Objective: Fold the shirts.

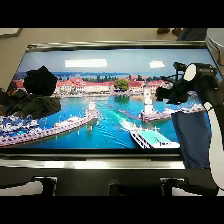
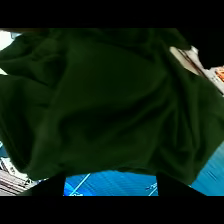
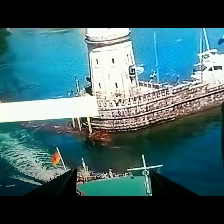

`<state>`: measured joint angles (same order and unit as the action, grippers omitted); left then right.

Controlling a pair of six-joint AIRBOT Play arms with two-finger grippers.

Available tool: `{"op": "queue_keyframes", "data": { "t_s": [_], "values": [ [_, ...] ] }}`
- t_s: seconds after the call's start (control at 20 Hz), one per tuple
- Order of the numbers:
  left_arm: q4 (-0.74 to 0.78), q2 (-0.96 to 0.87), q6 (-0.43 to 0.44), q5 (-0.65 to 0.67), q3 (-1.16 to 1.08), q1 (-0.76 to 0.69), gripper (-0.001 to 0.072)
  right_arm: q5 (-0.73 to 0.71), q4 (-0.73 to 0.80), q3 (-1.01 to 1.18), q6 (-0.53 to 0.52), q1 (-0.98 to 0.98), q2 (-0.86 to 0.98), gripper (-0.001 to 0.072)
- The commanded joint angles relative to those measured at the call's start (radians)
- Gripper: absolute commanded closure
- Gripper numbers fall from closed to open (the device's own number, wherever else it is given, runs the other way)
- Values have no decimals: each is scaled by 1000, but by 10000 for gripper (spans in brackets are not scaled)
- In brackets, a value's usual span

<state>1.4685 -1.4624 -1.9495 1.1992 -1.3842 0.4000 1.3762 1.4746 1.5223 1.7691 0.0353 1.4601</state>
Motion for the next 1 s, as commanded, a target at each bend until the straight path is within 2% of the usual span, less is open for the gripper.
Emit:
{"op": "queue_keyframes", "data": {
  "t_s": [0.0, 0.1, 0.25, 0.3, 0.4, 0.55, 0.7, 0.8, 0.95],
  "values": [
    [-60, -95, -3, -46, 7, 61, -13, -6, 0, 0, 1, 0, 0, 156],
    [-89, -148, 10, -77, 7, 46, -13, 7, -1, 0, 1, 0, 0, 156],
    [-111, -200, 95, -100, 7, 29, -13, 22, -34, 0, 1, 0, 0, 156],
    [-112, -208, 99, -96, 7, 27, 59, 24, -43, 0, 1, 0, 0, 156],
    [-114, -203, 103, -76, 6, 27, 654, 24, -54, 0, 1, 0, 0, 156],
    [-184, -126, 201, -67, -7, 22, 669, 50, -53, 0, 0, 0, 0, 158],
    [-292, 83, 268, -150, -15, -32, 669, 67, -49, 0, 0, 0, 0, 155],
    [-344, 266, 306, -184, -15, -116, 669, 37, -50, 0, -32, 0, -1, 157],
    [-343, 508, 298, -202, -14, -319, 669, 128, -49, 0, -38, 0, -34, 165]
  ]
}}
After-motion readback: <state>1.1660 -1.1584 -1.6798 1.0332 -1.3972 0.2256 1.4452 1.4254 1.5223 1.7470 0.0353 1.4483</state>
